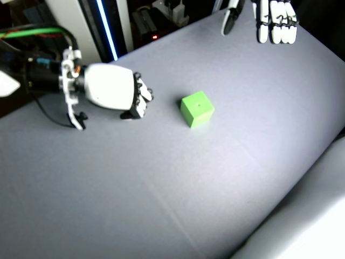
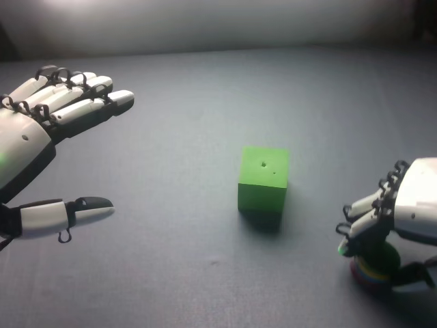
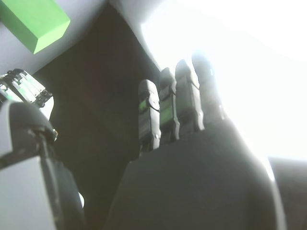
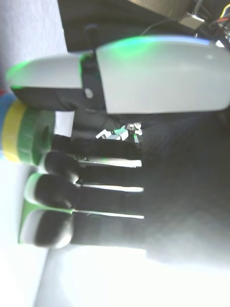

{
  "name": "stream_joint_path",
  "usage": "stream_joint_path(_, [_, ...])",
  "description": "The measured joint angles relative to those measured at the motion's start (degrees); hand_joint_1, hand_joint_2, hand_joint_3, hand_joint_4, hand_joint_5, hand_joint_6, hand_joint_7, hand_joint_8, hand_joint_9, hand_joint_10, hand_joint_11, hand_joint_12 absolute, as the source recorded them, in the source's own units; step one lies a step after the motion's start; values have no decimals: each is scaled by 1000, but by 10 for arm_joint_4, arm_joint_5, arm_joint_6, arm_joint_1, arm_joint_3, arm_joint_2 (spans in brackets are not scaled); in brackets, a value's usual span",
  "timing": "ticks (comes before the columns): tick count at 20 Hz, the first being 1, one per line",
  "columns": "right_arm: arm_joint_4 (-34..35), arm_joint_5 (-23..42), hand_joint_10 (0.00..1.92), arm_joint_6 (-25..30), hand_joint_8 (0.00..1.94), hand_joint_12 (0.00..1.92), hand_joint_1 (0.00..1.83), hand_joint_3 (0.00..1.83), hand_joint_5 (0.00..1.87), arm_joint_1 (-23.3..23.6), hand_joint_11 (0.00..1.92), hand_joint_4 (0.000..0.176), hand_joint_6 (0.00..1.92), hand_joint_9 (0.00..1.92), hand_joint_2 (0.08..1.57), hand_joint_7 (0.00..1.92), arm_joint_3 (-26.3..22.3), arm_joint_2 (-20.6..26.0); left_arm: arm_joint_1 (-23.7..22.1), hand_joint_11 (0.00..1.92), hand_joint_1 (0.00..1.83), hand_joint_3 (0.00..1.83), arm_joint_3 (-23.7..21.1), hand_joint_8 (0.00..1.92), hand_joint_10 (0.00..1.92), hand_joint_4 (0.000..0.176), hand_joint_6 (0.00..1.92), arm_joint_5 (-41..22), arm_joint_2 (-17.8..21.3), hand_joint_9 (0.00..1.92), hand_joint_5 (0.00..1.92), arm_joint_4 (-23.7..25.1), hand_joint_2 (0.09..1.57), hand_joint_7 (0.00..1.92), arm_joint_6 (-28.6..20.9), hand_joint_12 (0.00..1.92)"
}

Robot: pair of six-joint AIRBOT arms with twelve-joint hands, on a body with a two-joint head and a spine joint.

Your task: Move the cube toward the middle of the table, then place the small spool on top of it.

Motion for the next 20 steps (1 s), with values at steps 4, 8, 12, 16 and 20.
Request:
stream_joint_path(4, [22, 26, 1471, -1, 1273, 1782, 1250, 0, 1090, 32, 802, 0, 668, 837, 1103, 927, 12, 0, 2, 0, 884, 0, 0, 3, 8, 61, 0, 0, 0, 232, 290, 0, 1006, 223, -1, 921])
stream_joint_path(8, [34, 36, 1095, -18, 1117, 1569, 1191, 1, 847, 86, 710, 26, 1193, 839, 1163, 923, 39, -21, 3, 0, 936, 0, 0, 0, 1, 55, 0, 0, 0, 214, 286, -2, 1005, 212, -1, 880])
stream_joint_path(12, [35, 35, 1159, -18, 1127, 1635, 1228, 1, 980, 130, 706, 0, 898, 869, 1116, 983, 68, -55, 3, 0, 924, 1, 0, 0, 1, 59, 1, 0, 0, 176, 278, -3, 1015, 189, -1, 747])
stream_joint_path(16, [30, 7, 1347, -33, 1247, 1738, 1213, 1, 945, 176, 610, 0, 964, 745, 1143, 914, 98, -91, 3, 0, 897, 0, 0, 0, 0, 81, 1, -1, -3, 148, 274, -3, 1007, 167, -1, 715])
stream_joint_path(20, [10, -35, 989, -37, 1075, 1508, 1201, 4, 898, 200, 402, 15, 1135, 703, 1149, 929, 118, -119, 3, 0, 885, 1, 0, 0, 1, 74, 1, 0, -3, 152, 274, 0, 1014, 159, -2, 744])
